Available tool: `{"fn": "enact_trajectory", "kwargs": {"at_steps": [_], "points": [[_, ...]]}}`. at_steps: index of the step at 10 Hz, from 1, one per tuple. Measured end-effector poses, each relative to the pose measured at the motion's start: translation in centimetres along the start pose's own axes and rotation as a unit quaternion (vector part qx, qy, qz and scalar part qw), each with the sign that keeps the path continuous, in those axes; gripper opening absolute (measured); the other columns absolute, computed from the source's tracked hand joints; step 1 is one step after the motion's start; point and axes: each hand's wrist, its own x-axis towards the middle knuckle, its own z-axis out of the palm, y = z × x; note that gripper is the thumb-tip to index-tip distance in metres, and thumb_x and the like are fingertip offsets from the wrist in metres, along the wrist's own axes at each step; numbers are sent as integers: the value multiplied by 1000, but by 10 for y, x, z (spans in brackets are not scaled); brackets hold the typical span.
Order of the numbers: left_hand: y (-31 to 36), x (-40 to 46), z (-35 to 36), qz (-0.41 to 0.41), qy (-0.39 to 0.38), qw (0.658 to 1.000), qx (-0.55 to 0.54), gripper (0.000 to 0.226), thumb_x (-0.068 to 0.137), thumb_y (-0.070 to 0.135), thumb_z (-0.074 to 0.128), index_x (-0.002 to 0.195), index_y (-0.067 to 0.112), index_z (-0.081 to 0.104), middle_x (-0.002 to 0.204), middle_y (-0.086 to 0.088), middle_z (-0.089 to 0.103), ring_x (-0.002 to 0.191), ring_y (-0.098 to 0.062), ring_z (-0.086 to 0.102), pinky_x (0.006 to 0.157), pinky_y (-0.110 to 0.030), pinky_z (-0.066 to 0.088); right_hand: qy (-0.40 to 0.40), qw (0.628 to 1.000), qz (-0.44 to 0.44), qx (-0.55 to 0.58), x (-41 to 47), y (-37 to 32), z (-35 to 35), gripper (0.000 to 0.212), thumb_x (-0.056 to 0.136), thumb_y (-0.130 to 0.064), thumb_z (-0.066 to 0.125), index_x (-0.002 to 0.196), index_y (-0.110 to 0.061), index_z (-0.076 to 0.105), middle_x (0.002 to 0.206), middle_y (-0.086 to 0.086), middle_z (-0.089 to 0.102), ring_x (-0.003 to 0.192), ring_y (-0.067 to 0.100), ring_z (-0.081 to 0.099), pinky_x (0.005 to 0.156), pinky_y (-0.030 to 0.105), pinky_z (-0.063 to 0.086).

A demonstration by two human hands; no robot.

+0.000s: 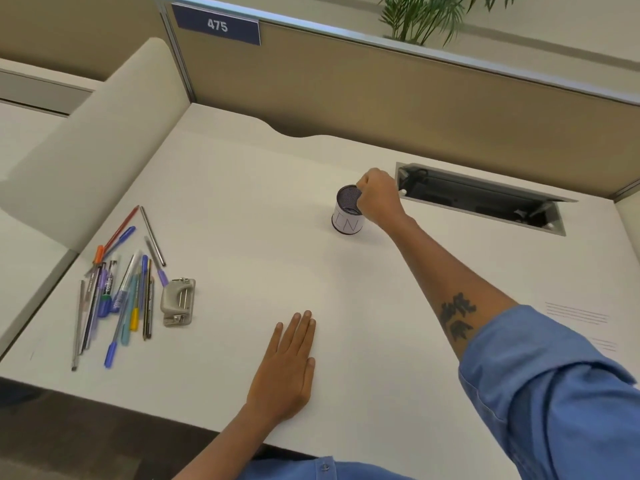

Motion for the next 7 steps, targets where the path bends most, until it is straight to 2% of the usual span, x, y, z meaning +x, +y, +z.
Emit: {"fn": "enact_trajectory", "kwargs": {"at_steps": [1, 2, 3, 4, 5, 6, 7], "points": [[1, 0, -2, -2, -5, 1000, -1, 73, 109, 30, 33, 172, 13, 0, 183, -2, -5, 170, -22, -2, 133, -48, 6, 34, 996, 40, 68, 12, 7, 7, 15, 89, 11, 56, 90, 4, 69, 102, 15, 74, 98, 29, 66, 72, 38, 52], [1, 0, -3, -2, -10, 1000, 2, 74, 109, 30, 34, 173, 13, 1, 183, -2, -4, 170, -22, -2, 133, -48, 6, 55, 992, 50, 105, 17, 10, 7, 11, 89, 4, 68, 89, -2, 78, 100, 12, 77, 94, 27, 71, 68, 24, 46], [1, 0, -3, -1, -7, 1000, 5, 74, 109, 30, 35, 172, 13, 0, 183, -2, -5, 170, -22, -2, 133, -47, 5, 64, 992, 50, 99, 19, 13, 7, 11, 88, 3, 72, 90, -4, 80, 101, 12, 79, 97, 26, 71, 75, 28, 48], [2, 1, -5, 0, -8, 1000, 2, 75, 109, 29, 37, 172, 13, 0, 183, -2, -5, 170, -21, -2, 133, -47, 5, 61, 992, 49, 95, 17, 16, 5, 15, 86, 6, 71, 90, -4, 81, 100, 12, 80, 98, 28, 72, 83, 37, 60], [2, 0, -6, 0, -19, 1000, 1, 75, 109, 29, 37, 172, 13, 0, 183, -2, -5, 170, -21, -3, 133, -47, 5, 63, 992, 44, 98, 13, 17, 2, 17, 84, 9, 70, 89, -4, 81, 98, 13, 80, 98, 29, 73, 87, 43, 63], [3, 1, -9, 3, -13, 1000, 4, 75, 108, 29, 36, 172, 13, 0, 183, -2, -5, 170, -21, -2, 133, -47, 5, 73, 989, 46, 121, 9, 22, -2, 13, 82, 8, 77, 85, -4, 79, 91, 11, 78, 90, 28, 73, 85, 44, 64], [3, 1, -7, 0, -10, 1000, -1, 76, 108, 28, 37, 172, 13, 0, 183, -1, -5, 170, -20, -3, 134, -46, 4, 107, 983, 37, 143, 1, 31, -3, 8, 82, 1, 81, 82, -4, 74, 76, 0, 67, 73, 16, 63, 78, 37, 61]]}}
